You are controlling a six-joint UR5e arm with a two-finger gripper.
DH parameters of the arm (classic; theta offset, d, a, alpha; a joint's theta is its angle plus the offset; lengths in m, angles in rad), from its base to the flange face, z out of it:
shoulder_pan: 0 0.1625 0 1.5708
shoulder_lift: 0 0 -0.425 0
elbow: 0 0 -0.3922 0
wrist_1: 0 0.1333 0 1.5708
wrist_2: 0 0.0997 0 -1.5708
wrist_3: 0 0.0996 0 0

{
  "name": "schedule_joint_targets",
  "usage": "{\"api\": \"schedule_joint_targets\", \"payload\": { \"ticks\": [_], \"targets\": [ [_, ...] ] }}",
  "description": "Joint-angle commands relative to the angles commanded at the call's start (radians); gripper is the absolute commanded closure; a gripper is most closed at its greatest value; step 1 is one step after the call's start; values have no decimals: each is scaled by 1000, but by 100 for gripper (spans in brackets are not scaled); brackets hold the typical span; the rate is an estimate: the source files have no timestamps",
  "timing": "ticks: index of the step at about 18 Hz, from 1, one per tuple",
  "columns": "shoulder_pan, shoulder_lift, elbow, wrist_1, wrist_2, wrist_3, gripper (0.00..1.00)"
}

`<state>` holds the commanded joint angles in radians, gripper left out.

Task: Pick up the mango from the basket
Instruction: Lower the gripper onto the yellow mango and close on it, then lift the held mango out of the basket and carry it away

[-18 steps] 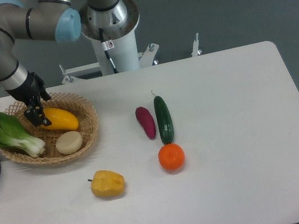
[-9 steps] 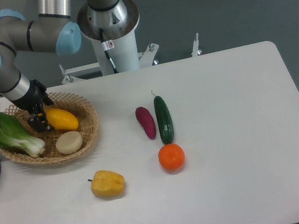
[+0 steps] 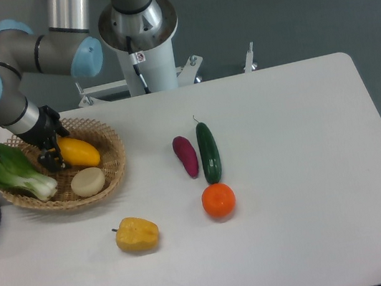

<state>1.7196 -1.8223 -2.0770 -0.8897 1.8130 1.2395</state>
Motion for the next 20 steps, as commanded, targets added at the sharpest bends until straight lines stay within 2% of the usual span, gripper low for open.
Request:
{"api": "schedule_joint_targets", "payload": {
  "ticks": [2,4,8,11,15,17,20],
  "targets": [
    [-3,-5,2,0,35,-26,51],
    [-5,-11,3,0,48,-90,60],
    [-2,21,38,-11,48,-100,59],
    [20,93,46,-14,40,-103,54],
    [92,182,54,-18,29,-118,54],
    [168,204,77,-17,8,-145,54],
    [294,201,116,-9,-14,-183,54]
  ]
}}
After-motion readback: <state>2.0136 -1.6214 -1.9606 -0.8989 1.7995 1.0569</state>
